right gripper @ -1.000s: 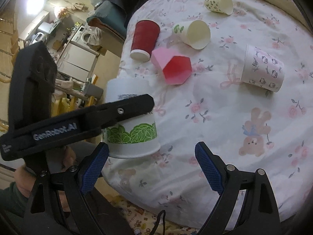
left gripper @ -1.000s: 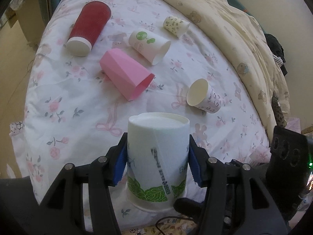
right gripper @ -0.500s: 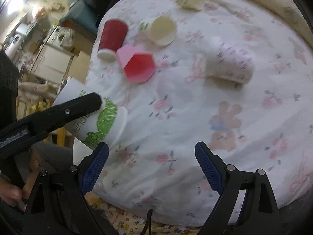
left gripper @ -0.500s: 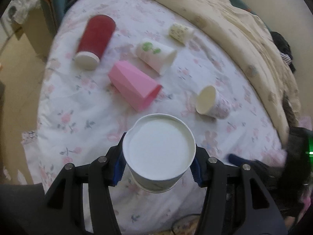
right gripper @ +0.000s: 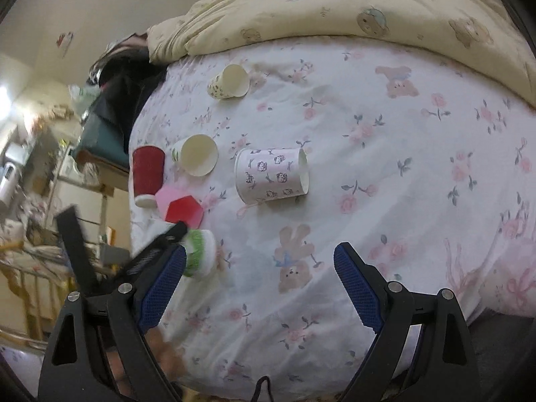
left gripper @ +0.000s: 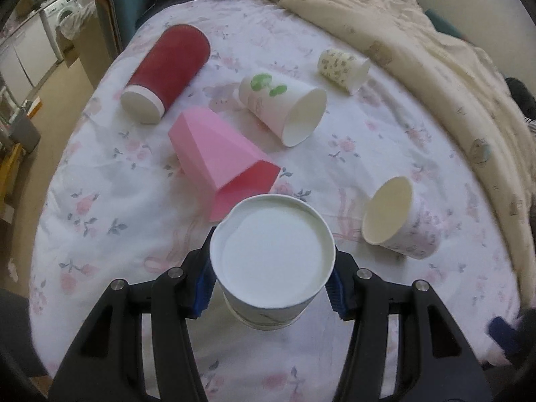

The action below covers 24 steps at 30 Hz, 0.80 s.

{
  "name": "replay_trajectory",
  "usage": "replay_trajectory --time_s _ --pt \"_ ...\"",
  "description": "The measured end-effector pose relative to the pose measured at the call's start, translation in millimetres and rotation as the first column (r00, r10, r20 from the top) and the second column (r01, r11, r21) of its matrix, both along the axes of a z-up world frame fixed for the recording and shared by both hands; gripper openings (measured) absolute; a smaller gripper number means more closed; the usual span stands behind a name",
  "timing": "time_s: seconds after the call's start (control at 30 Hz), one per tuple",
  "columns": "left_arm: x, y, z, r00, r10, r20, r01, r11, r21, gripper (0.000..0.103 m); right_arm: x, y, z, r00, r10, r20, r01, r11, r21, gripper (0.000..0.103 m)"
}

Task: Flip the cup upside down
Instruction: 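Lower the cup rim-down onto the bed and open the left gripper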

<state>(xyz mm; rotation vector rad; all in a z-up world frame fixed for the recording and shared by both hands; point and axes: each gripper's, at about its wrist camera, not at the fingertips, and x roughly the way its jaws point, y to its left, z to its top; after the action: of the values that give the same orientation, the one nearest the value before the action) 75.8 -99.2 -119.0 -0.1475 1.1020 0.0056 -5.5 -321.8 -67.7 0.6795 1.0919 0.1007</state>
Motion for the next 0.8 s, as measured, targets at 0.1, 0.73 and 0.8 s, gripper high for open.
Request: replay_trajectory --time_s 0.1,0.73,0.8 --pt "3.5 -4.6 -11.2 1.0 0.005 0.005 -0.005 1.0 0.023 0.052 3.2 -1.2 2.4 1.0 -0.004 0.008 0.004 1.0 -0.011 0.092" --pt "-6.9 -13.3 -11.1 1.0 -0.027 0.013 0.026 0.998 0.061 0.089 7.3 -2.2 -1.4 1.0 -0.01 -0.018 0.01 1.0 -0.021 0.092" --pt "-9.9 -15.4 -5.0 0.999 -0.034 0.026 0.032 0.996 0.084 0.089 7.9 -1.8 -2.4 1.0 -0.009 -0.02 0.009 1.0 -0.025 0.092"
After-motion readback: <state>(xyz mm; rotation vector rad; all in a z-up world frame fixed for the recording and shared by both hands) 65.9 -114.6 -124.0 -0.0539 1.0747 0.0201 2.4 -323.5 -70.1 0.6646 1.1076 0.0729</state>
